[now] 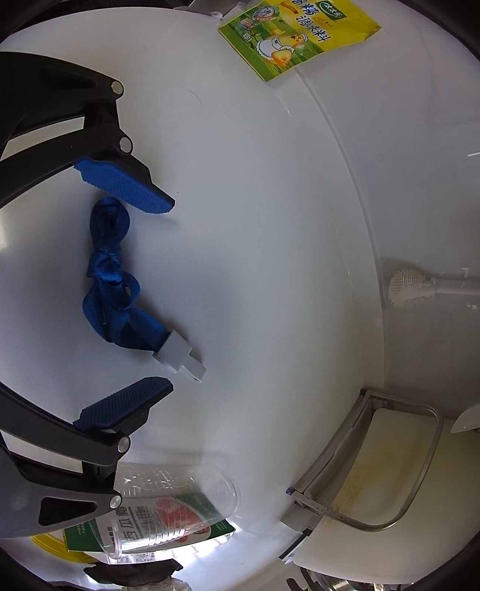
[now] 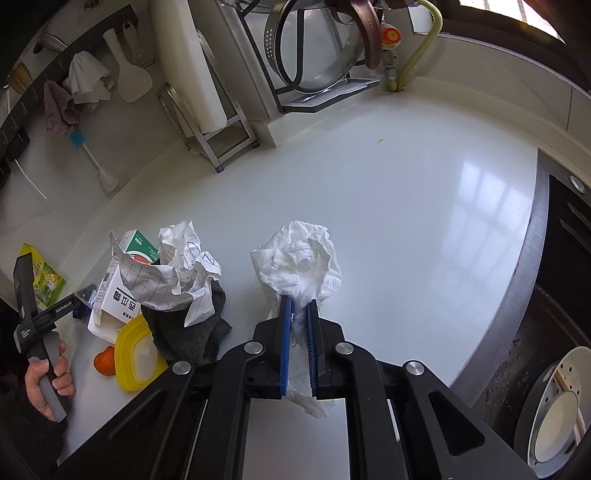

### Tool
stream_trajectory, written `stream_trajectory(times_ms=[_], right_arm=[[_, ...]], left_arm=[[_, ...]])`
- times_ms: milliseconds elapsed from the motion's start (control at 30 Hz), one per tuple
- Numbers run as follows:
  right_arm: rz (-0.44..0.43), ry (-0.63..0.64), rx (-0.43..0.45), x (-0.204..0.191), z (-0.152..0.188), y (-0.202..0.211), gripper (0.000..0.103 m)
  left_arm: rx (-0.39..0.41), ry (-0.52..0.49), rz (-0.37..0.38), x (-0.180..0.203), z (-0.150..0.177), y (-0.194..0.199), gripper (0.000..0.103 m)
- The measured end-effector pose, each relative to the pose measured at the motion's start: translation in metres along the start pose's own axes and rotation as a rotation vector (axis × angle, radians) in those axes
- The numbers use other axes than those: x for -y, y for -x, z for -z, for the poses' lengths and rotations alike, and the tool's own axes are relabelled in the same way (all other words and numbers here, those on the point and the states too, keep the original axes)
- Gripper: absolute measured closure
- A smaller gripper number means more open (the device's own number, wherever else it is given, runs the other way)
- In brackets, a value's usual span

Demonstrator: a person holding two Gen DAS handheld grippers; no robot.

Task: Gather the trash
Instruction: 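Grasp the blue plastic strip with the left tool while the right tool grasps white tissue, then carry the strip and tissue over the basket and open both tools to drop them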

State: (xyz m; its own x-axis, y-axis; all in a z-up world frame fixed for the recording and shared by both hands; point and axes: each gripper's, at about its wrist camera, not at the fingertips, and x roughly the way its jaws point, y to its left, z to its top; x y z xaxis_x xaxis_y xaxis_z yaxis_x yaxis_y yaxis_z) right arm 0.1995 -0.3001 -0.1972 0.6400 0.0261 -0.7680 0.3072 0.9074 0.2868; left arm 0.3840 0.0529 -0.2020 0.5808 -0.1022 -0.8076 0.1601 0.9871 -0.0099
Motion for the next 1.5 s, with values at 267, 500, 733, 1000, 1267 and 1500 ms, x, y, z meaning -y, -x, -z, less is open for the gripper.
stream_trajectory(times_ms=[267, 500, 733, 1000, 1267, 1500], right_arm=[[-0.001, 0.005, 0.005, -0.005, 0.009, 0.015, 0.095], [0.002, -0.002, -0.022, -0.009, 0.027, 0.024, 0.095], [-0.008, 0.001, -0.029, -0.013, 0.042, 0.058, 0.095], [-0.051, 0.015, -0.041, -0.011, 0.07, 0.113, 0.095], [-0.113, 0.107, -0.095, -0.005, 0.114, 0.172, 0.095], [-0.189, 0.149, -0.154, 0.002, 0.15, 0.201, 0.095]], left_arm=[[-0.012, -0.044, 0.028, 0.01, 0.003, 0.003, 0.063], [-0.039, -0.036, 0.088, 0.012, 0.016, 0.027, 0.097], [-0.007, -0.052, 0.069, 0.016, 0.042, 0.09, 0.097], [-0.007, -0.064, 0.094, 0.042, 0.099, 0.164, 0.097], [-0.07, -0.036, 0.115, 0.082, 0.167, 0.217, 0.097], [-0.078, -0.053, 0.114, 0.117, 0.215, 0.258, 0.097]])
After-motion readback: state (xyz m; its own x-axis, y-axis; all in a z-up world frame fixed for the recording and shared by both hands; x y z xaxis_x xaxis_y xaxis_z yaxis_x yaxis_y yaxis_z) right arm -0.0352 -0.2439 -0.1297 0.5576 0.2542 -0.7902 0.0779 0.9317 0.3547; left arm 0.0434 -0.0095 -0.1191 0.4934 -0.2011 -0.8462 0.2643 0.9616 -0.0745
